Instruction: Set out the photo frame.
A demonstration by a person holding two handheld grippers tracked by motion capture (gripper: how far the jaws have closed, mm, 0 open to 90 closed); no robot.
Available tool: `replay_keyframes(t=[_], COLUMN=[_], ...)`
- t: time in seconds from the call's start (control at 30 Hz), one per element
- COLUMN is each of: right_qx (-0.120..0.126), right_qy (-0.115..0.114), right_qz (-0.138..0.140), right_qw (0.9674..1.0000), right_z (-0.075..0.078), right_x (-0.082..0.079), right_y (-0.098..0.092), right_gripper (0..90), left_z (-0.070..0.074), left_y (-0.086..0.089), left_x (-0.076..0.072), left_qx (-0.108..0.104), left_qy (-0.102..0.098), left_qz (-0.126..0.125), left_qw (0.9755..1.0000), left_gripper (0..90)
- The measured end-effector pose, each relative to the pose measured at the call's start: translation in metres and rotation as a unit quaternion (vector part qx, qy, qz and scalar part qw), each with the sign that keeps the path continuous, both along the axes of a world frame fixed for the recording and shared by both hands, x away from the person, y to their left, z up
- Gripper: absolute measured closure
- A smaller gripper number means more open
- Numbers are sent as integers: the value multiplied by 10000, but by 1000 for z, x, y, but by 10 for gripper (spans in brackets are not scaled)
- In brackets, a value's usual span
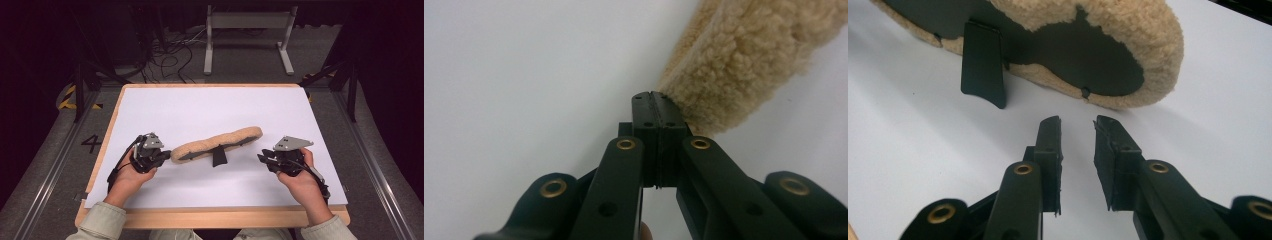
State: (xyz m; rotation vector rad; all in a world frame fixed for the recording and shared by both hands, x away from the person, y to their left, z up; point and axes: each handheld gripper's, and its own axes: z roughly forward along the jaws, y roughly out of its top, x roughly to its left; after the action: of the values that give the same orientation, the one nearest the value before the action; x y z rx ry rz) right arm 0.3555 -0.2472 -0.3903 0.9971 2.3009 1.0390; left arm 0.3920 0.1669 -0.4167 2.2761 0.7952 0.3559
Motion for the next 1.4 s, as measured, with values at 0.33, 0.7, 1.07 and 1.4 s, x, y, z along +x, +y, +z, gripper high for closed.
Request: replay_keyframes(t=[0.33, 0.7, 1.07, 1.4], right_qx=[16, 60, 65, 46], right_qy=[25, 101, 120, 221], right_qz=[1, 5, 5, 20], right_qw=[10000, 9999, 9999, 9997], right_z=[0, 2, 2, 2], right_x=[1, 1, 1, 1], right_y=[-1, -2, -3, -3], right_gripper=[726, 740, 743, 822], left_z=[4, 4, 5, 3], left_y=[-8, -21, -39, -50], left_x=[-12, -23, -35, -40], left_qx=[227, 315, 406, 246], left_qy=[56, 195, 249, 375], left_qz=[-696, -1341, -1907, -2238], left_qw=[9973, 9903, 9805, 9736], left_gripper=[900, 900, 900, 900])
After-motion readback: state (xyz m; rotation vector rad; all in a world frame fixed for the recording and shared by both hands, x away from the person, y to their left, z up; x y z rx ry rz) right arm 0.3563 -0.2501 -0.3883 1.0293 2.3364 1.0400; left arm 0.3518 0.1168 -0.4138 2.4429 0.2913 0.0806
